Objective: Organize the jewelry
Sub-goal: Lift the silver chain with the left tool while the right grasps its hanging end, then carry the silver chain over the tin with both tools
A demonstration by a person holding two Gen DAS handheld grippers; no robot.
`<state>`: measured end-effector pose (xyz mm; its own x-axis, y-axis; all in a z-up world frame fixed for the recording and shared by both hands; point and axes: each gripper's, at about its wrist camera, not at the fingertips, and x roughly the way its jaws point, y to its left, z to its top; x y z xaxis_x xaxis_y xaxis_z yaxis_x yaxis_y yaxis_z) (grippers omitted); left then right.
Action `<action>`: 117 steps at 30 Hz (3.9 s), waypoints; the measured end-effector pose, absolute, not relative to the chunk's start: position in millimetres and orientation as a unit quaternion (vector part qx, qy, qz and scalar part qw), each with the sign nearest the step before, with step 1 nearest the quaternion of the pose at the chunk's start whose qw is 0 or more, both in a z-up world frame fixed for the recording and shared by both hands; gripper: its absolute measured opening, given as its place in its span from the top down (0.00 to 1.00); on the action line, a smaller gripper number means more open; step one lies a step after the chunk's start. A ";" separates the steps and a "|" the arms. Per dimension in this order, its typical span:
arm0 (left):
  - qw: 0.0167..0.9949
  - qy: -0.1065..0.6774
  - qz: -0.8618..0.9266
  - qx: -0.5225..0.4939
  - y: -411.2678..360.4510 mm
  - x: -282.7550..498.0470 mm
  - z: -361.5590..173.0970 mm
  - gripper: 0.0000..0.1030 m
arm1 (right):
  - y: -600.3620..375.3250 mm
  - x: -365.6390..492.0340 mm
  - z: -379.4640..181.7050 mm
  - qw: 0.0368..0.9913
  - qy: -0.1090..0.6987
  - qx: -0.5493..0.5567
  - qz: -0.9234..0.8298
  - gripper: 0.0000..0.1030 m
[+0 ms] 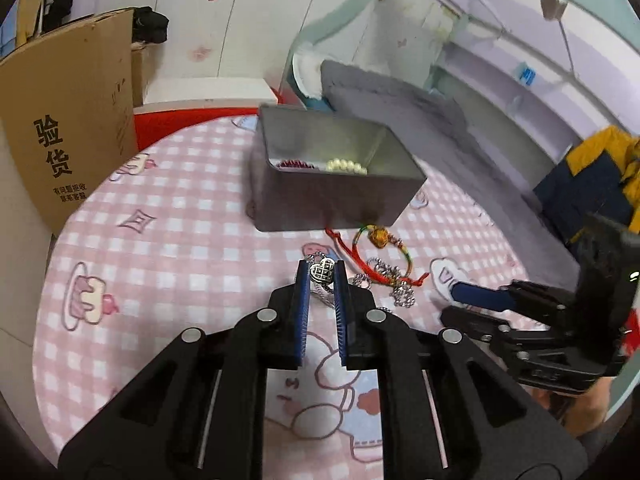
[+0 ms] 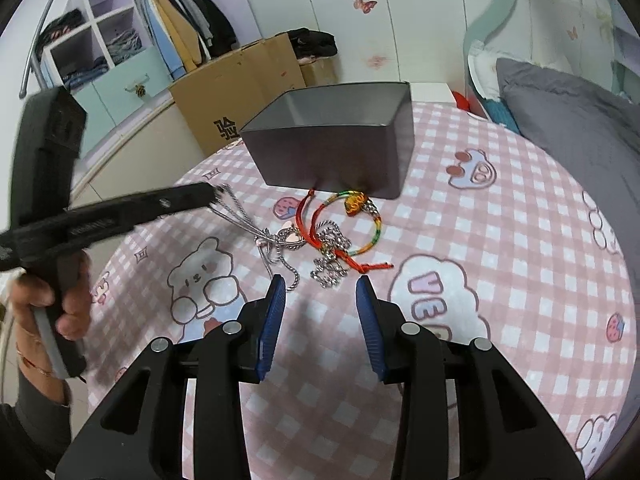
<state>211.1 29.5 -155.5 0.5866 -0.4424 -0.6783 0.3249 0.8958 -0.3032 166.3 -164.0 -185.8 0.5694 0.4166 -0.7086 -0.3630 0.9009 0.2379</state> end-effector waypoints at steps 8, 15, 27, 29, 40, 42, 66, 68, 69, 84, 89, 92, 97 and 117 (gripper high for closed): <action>0.901 0.378 -0.197 -0.078 54.4 202.7 -139.3 0.89 | -137.2 175.7 -186.2 0.881 0.411 -0.003 0.236 0.67; 0.910 0.356 -0.192 -0.093 78.6 194.6 -123.0 0.89 | -127.5 187.5 -185.1 0.884 0.407 -0.025 0.228 0.67; 0.921 0.310 -0.218 -0.091 78.8 181.5 -88.1 0.89 | -92.8 199.6 -197.0 0.878 0.407 -0.113 0.226 0.67; 0.921 0.302 -0.229 -0.094 77.0 180.4 -80.3 0.89 | -89.5 196.5 -192.2 0.878 0.395 -0.105 0.248 0.67; 0.928 0.279 -0.234 -0.085 70.1 174.8 -58.0 0.89 | -69.2 212.7 -186.9 0.877 0.381 -0.075 0.282 0.97; 0.930 0.277 -0.228 -0.085 73.8 174.5 -56.1 0.89 | -82.9 210.2 -173.6 0.880 0.374 -0.053 0.287 0.97; 0.915 0.284 -0.281 -0.058 26.6 207.9 -38.5 0.88 | -131.2 200.5 -42.0 0.914 0.283 -0.028 0.290 0.97; 0.908 0.291 -0.296 -0.063 26.0 208.0 -44.2 0.83 | -131.2 201.0 -39.9 0.915 0.280 -0.028 0.289 0.97; 0.902 0.299 -0.305 -0.065 24.9 207.9 -49.2 0.73 | -131.0 201.2 -38.3 0.916 0.279 -0.028 0.289 0.97; 0.889 0.358 -0.286 0.002 -35.1 226.9 -125.5 0.70 | -134.5 201.7 -33.0 0.916 0.272 -0.027 0.293 0.97; 0.904 0.354 -0.241 -0.006 -14.0 233.2 -115.2 0.90 | -142.6 201.0 -27.0 0.921 0.265 -0.024 0.286 0.97; 0.919 0.326 -0.221 -0.014 8.2 233.4 -86.8 0.90 | -147.5 203.6 -20.7 0.924 0.257 -0.017 0.284 0.97; 0.935 0.290 -0.203 -0.015 22.9 241.9 -44.5 0.90 | -151.0 211.2 -12.7 0.927 0.248 -0.013 0.281 0.97; 0.924 0.308 -0.228 0.004 -21.0 298.2 -47.5 0.90 | -150.0 273.5 -59.1 0.913 0.306 0.010 0.270 0.97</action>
<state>298.2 -21.0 -47.5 0.7063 -0.4190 -0.5706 0.4238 0.8959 -0.1333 273.5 -150.0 -59.1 0.6667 0.4995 -0.5532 -0.4869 0.8538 0.1842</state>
